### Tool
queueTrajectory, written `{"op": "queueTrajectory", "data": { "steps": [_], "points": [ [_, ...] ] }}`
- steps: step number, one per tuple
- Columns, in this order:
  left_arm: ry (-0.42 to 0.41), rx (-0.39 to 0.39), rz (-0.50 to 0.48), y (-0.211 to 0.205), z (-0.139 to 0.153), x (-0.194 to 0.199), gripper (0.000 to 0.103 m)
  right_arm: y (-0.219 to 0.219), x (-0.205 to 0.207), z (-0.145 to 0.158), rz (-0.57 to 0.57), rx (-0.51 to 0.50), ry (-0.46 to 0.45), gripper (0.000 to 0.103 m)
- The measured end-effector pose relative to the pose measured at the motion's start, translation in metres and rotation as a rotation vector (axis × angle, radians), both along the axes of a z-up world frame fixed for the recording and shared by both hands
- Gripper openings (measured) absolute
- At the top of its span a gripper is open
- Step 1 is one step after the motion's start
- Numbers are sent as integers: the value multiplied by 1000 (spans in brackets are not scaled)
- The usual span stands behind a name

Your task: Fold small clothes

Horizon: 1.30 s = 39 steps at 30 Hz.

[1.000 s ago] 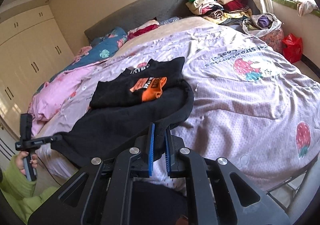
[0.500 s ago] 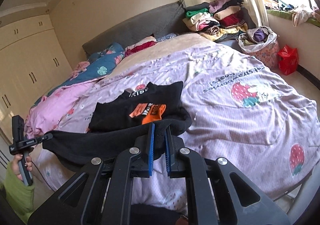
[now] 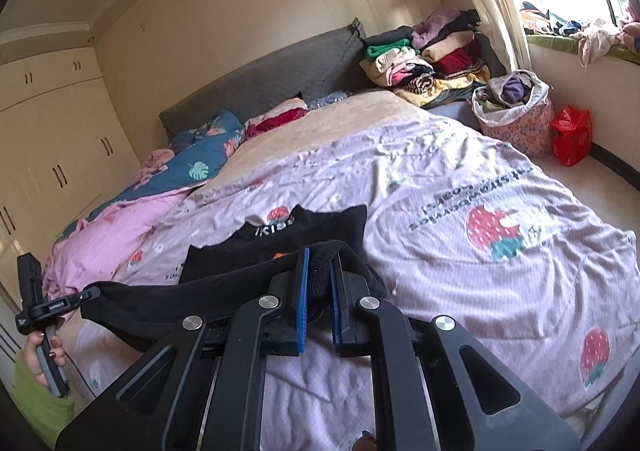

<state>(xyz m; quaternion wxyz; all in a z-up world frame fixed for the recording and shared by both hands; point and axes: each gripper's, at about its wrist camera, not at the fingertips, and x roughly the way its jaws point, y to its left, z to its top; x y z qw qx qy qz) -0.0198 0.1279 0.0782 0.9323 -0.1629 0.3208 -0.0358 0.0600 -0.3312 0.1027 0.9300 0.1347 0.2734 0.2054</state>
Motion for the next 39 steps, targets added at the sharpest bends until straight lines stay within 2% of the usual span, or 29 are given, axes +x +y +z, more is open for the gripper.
{"op": "queueTrajectory", "data": {
  "steps": [18, 24, 39],
  "points": [
    [-37, -48, 46, 20, -5, 50, 2, 26, 60, 8, -30, -81, -18, 8],
    [-32, -86, 65, 29, -11, 68, 2, 36, 86, 8, -34, -104, -16, 8],
    [1, -139, 119, 44, -29, 123, 2, 54, 151, -23, -69, -176, 38, 8]
  ]
}}
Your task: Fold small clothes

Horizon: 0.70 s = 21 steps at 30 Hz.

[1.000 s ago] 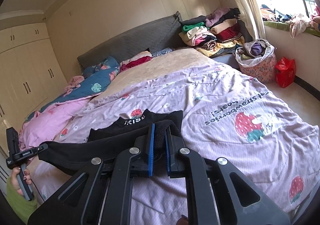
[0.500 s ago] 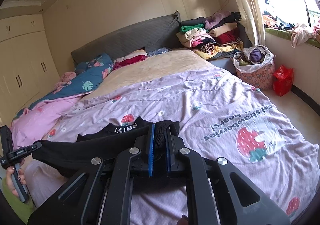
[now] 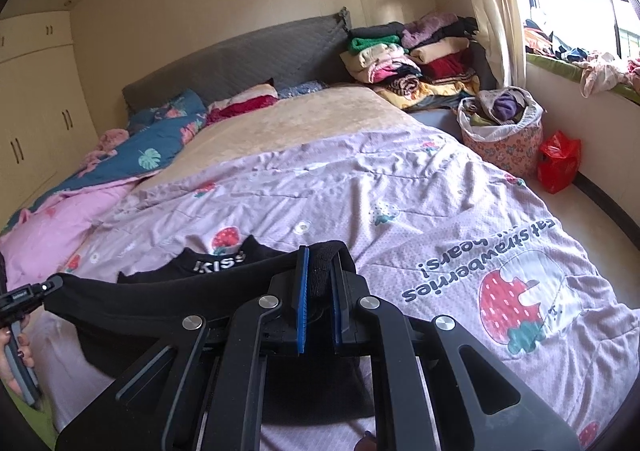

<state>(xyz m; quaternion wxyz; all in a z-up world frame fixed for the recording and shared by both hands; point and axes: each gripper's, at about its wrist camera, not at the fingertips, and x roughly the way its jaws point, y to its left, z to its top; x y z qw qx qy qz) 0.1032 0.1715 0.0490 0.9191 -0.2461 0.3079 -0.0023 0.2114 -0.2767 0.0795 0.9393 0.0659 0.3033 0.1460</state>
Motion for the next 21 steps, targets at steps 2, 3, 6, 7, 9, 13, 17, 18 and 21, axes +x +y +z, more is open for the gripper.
{"op": "queueTrajectory", "data": {
  "steps": [2, 3, 6, 7, 9, 13, 17, 18, 21],
  "points": [
    [14, 18, 8, -1, -4, 7, 2, 2, 8, -7, -8, -11, 14, 9],
    [16, 23, 10, -2, -6, 9, 2, 2, 11, -10, -11, -15, 19, 9],
    [29, 40, 20, -3, -13, 15, 3, 6, 20, -20, -22, -27, 37, 9],
    [36, 46, 25, -3, -16, 17, 3, 7, 21, -22, -23, -29, 40, 9],
    [48, 48, 31, -2, -20, 21, 4, 10, 24, -27, -27, -41, 49, 9],
    [66, 56, 43, -2, -27, 26, 4, 17, 29, -37, -38, -69, 68, 16],
    [58, 120, 59, -8, -25, 22, 20, 19, 27, -42, -36, -80, 74, 29],
    [49, 138, 68, -9, -23, 20, 34, 19, 24, -42, -37, -77, 64, 35],
    [18, 178, 88, -11, -13, 11, 38, 19, 18, -43, -32, -76, 44, 47]
  ]
}}
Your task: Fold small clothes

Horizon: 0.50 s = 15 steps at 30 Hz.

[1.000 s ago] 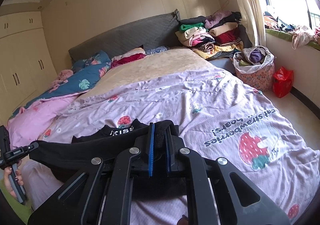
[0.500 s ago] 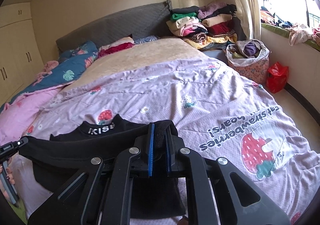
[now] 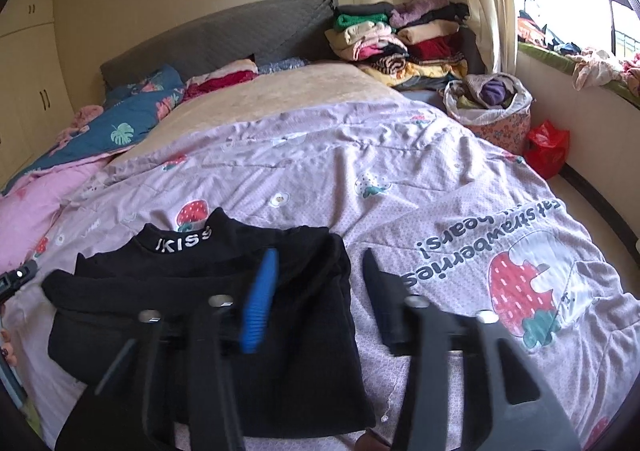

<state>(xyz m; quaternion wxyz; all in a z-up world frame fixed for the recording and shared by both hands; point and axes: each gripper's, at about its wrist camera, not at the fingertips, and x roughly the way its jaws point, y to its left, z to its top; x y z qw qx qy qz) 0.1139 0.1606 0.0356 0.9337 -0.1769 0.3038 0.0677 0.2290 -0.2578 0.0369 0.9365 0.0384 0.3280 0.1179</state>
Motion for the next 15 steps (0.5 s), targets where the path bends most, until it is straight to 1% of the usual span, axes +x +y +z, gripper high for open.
{"op": "queueTrajectory", "data": {
  "steps": [3, 7, 8, 9, 10, 11, 12, 15],
  "points": [
    [-14, 17, -26, -7, 6, -7, 40, 6, -9, 1, 42, 13, -17, 47],
    [-10, 33, -74, -19, 5, -15, 40, 20, -22, -2, 102, -12, -27, 47],
    [-3, 39, -83, -22, 3, -16, 40, 24, -24, -4, 116, -20, -22, 44],
    [6, 40, -101, -25, 0, -19, 37, 27, -26, -6, 130, -21, -13, 41],
    [12, 41, -111, -27, -3, -21, 31, 30, -28, -10, 147, -16, 3, 21],
    [24, 46, -116, -31, -7, -21, 13, 32, -29, -13, 156, -11, 14, 3],
    [38, 51, -129, -33, -11, -23, 2, 34, -30, -16, 167, -9, 24, 2],
    [92, 60, -163, -42, -28, -22, 2, 41, -36, -24, 188, -22, 41, 3]
  ]
}}
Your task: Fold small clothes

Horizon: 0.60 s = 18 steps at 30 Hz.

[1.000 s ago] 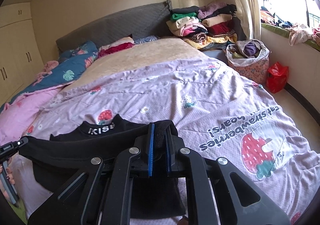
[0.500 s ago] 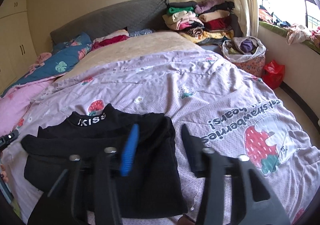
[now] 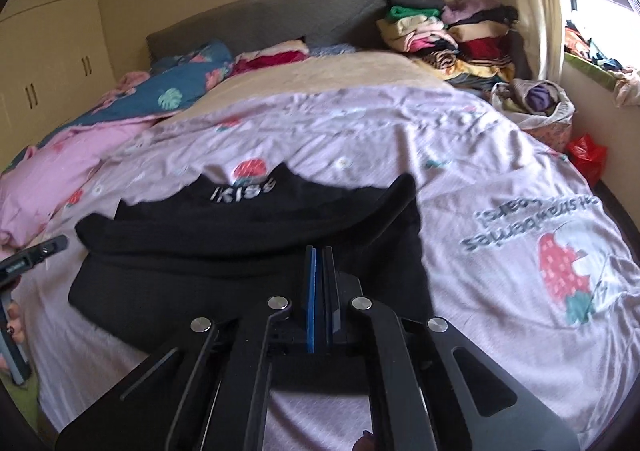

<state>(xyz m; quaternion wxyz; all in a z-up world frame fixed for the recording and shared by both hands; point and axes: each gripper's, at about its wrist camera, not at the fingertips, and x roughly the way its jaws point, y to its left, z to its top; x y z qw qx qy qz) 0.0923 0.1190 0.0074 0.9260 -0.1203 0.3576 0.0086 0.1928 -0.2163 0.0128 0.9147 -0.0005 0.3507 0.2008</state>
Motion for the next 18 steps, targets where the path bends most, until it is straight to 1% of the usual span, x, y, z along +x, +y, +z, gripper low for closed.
{"op": "queueTrajectory", "data": {
  "steps": [2, 4, 7, 10, 15, 18],
  "points": [
    [35, 18, -3, -3, -11, 4, 2, 5, 2, -9, -4, -34, 22, 3],
    [73, 17, -5, -4, -21, 12, 2, 8, 7, -18, -13, -60, 47, 3],
    [86, 46, -1, -8, -28, 20, 2, 9, 19, -33, -38, -96, 99, 2],
    [93, 67, 6, -8, -31, 31, 2, 11, 30, -45, -44, -112, 131, 2],
    [106, 60, 23, -1, -35, 52, 2, 18, 54, -54, -43, -107, 153, 3],
    [106, 54, 32, 3, -35, 65, 2, 25, 68, -53, -38, -106, 155, 2]
  ]
}}
